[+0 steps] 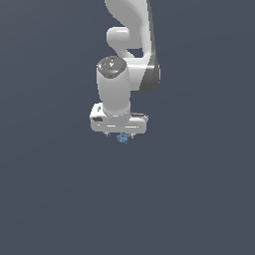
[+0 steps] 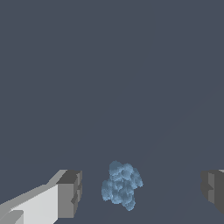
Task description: Pick up the object and move it to a goal position.
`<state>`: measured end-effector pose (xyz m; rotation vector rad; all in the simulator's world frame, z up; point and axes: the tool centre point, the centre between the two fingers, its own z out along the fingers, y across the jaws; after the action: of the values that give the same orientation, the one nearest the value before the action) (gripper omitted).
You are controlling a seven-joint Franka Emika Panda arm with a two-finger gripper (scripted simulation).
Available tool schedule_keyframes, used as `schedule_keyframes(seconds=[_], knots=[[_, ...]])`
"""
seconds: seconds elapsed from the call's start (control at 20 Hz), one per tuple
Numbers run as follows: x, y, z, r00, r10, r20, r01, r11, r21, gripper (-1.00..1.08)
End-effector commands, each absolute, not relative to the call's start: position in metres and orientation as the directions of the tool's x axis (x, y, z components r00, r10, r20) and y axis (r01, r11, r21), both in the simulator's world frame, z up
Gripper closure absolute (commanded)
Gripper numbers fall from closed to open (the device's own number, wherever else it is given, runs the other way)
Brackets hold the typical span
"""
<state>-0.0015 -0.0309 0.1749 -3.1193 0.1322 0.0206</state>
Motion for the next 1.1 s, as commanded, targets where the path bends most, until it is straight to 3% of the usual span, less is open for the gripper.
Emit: schedule_keyframes(seconds=[0.0, 0.5, 1.05], knots=[[-0.002, -0.031, 0.175, 0.996, -0.084, -0.014, -0.084, -0.996, -0.019, -0.92], [-0.017, -0.027, 0.156, 0.987, -0.161, -0.013, -0.161, -0.987, -0.015, -0.92], [-0.065, -0.021, 0.110, 0.934, -0.358, -0.005, -0.358, -0.934, -0.005, -0.92]])
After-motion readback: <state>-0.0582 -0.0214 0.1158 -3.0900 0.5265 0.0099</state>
